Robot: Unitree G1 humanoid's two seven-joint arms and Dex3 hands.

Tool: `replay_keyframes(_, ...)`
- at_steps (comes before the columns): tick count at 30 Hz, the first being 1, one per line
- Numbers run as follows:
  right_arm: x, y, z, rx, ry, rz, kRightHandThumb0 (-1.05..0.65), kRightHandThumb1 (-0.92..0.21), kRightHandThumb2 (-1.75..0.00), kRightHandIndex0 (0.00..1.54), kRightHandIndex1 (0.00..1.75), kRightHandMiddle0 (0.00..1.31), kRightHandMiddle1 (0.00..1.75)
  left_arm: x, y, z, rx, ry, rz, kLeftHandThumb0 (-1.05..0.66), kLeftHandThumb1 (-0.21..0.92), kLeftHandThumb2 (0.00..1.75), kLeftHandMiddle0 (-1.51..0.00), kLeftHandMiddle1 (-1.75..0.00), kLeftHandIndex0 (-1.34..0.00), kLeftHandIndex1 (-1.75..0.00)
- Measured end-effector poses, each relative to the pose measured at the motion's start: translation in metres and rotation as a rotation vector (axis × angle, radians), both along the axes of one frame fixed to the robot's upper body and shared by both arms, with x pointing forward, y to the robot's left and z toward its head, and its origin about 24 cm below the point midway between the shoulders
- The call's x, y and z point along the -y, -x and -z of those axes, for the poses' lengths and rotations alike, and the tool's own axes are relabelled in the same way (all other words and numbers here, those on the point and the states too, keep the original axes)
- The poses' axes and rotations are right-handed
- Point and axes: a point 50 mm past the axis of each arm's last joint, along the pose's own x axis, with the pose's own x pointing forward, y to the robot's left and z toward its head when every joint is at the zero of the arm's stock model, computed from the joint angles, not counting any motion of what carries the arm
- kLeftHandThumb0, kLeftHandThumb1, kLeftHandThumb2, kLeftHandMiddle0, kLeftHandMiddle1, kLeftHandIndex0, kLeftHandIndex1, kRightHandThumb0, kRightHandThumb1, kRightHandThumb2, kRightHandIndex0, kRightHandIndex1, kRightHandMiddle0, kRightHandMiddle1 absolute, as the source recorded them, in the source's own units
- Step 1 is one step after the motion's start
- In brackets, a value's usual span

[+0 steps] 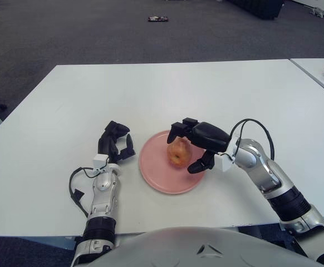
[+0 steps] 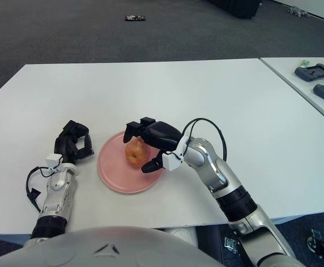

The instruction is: Put the apple into the plate.

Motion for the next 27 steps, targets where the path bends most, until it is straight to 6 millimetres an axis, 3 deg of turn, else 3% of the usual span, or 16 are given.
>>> replay_keyframes(16, 0.0046, 0.0001, 0.0016, -0.003, 0.002, 0.019, -0.7, -0.57, -0.98, 0.0, 0.72, 0.0, 1.08, 0.0006, 0.0, -0.0004, 0.006, -0.009, 0.0, -0.5, 0.26, 1.39, -1.28, -1.75, -0.66, -1.75)
replay_keyframes(27, 0.0094, 0.0011, 0.0012, 0.012, -0.051, 0.053, -0.67, -0.48, -1.02, 0.0, 0.69, 0.0, 1.09, 0.0008, -0.0002, -0.0002, 0.005, -0.008, 0.001, -0.5, 0.26, 1.4, -1.28, -1.75, -0.66, -1.75)
